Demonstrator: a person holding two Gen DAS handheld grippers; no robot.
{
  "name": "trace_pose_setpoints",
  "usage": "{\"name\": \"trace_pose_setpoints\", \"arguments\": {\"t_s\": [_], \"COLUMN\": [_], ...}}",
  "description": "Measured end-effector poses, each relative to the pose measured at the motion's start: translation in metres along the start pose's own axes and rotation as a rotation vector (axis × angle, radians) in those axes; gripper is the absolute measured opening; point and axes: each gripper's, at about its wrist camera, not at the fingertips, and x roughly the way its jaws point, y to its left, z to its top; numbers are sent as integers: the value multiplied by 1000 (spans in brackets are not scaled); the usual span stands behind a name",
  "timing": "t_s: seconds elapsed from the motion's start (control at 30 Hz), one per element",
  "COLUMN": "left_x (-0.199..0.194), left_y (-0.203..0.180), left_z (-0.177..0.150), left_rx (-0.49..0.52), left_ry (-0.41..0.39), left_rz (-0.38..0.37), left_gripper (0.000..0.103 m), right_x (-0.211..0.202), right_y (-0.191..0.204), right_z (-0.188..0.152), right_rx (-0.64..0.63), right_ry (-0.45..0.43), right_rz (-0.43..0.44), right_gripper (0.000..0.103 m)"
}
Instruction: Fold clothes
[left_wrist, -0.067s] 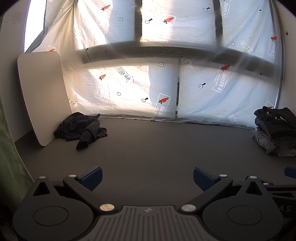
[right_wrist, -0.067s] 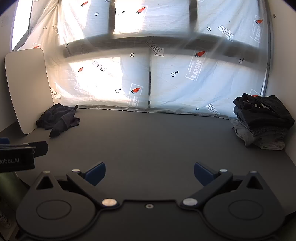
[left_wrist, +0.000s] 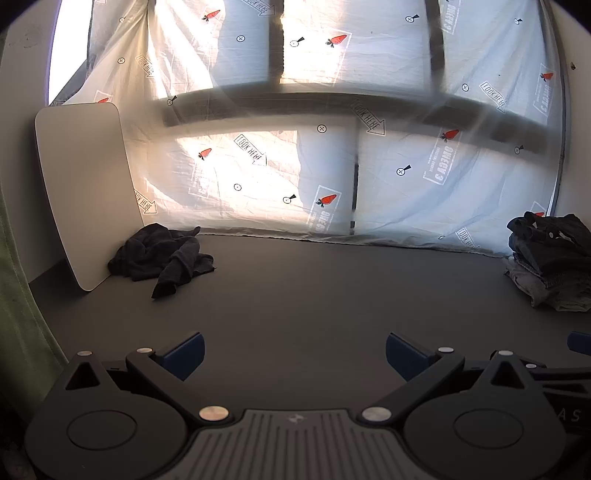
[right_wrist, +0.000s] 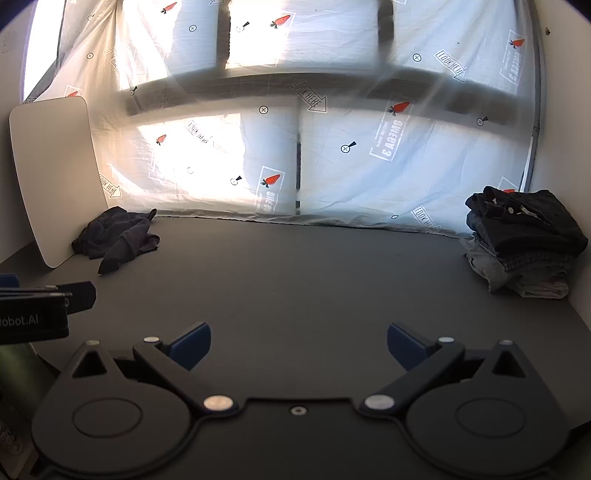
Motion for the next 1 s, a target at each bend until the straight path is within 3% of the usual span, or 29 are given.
{"name": "trace_pose_setpoints", "arguments": {"t_s": [1.0], "left_x": [0], "left_y": [-3], "left_z": [3], "left_rx": [-2], "left_ry": [8], "left_rz": [1], "left_gripper": [103], "right_x": [4], "right_y": [2], "right_z": [1], "right_rx": [-3], "right_ry": [10], "right_rz": [-5], "right_gripper": [103]}}
